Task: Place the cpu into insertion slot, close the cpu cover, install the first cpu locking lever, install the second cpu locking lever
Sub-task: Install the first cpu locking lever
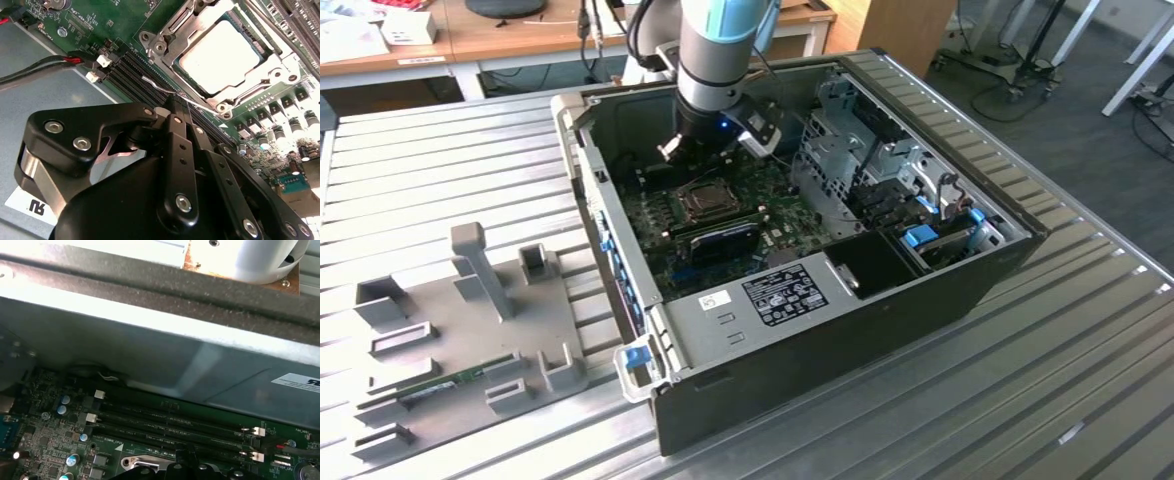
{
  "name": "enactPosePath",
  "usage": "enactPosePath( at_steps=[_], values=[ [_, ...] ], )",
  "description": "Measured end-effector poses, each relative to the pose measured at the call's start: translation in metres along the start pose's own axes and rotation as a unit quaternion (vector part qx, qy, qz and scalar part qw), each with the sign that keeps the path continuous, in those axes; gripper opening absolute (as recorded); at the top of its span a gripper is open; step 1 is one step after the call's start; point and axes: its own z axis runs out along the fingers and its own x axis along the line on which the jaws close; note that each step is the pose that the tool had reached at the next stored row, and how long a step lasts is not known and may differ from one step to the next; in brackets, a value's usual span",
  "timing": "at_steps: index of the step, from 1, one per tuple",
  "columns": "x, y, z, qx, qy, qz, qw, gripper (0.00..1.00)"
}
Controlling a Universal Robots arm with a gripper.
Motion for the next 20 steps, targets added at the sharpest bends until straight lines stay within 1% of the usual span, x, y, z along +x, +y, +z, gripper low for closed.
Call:
enactPosePath(
  at_steps=[6,20],
  values=[
    [-0.0006,-0.0007,0.0025,0.0001,0.0001,0.0,1.0,0.1],
    [-0.0028,0.001,0.0071,-0.0001,-0.0001,0.0,1.0,0.1]
  ],
)
